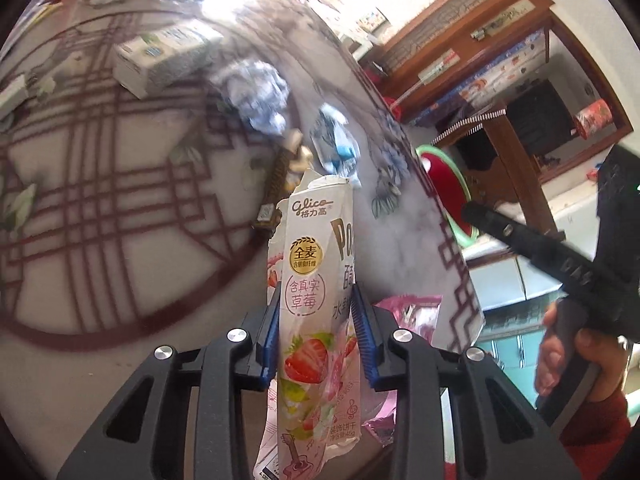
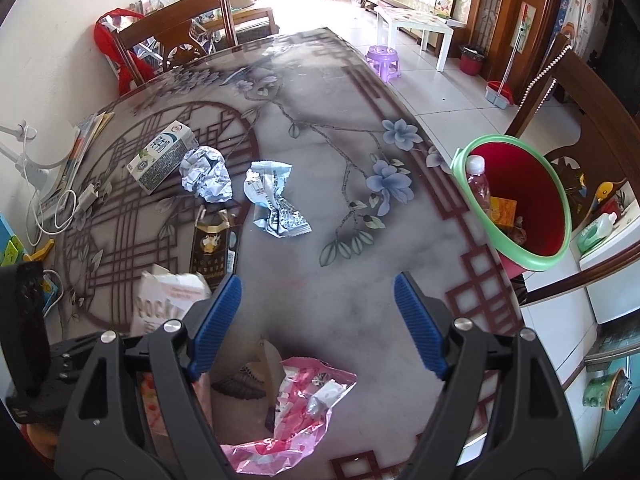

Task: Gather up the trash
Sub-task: 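Grasp the pink glico snack box with the left tool while the right tool grasps the brown cigarette box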

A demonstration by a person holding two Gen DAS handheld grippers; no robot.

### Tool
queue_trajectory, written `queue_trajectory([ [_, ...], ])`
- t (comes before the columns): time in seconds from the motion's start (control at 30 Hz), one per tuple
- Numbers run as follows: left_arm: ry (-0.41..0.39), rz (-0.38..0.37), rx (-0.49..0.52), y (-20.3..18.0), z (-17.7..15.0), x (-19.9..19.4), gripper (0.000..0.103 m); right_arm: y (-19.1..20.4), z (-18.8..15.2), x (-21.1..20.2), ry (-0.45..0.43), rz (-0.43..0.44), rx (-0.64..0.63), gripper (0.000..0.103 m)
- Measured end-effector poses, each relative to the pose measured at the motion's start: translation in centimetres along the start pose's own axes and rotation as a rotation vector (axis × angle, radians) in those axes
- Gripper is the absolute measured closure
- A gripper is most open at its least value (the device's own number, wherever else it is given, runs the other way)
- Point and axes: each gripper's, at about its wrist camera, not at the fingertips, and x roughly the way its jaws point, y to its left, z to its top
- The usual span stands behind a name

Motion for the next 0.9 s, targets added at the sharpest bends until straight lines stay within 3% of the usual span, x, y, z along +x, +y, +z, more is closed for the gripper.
queue_trajectory([
  [0.3, -0.163, 0.126, -0.056, 3.1, 2.2, -5.1, 0.073, 3.9, 2.2, 2.1, 0.023, 0.055, -0.099, 0.026],
  [0.63, -0.19, 0.169, -0.135, 6.2, 3.1, -6.1, 0.074, 8.9, 2.3, 6.5, 0.135, 0.148, -0.175, 0.022],
  [0.9, -0.187, 0.174, -0.165, 7.0, 2.9, -5.8, 0.073, 10.0, 2.5, 10.2, 0.227, 0.178, -0.115, 0.022],
])
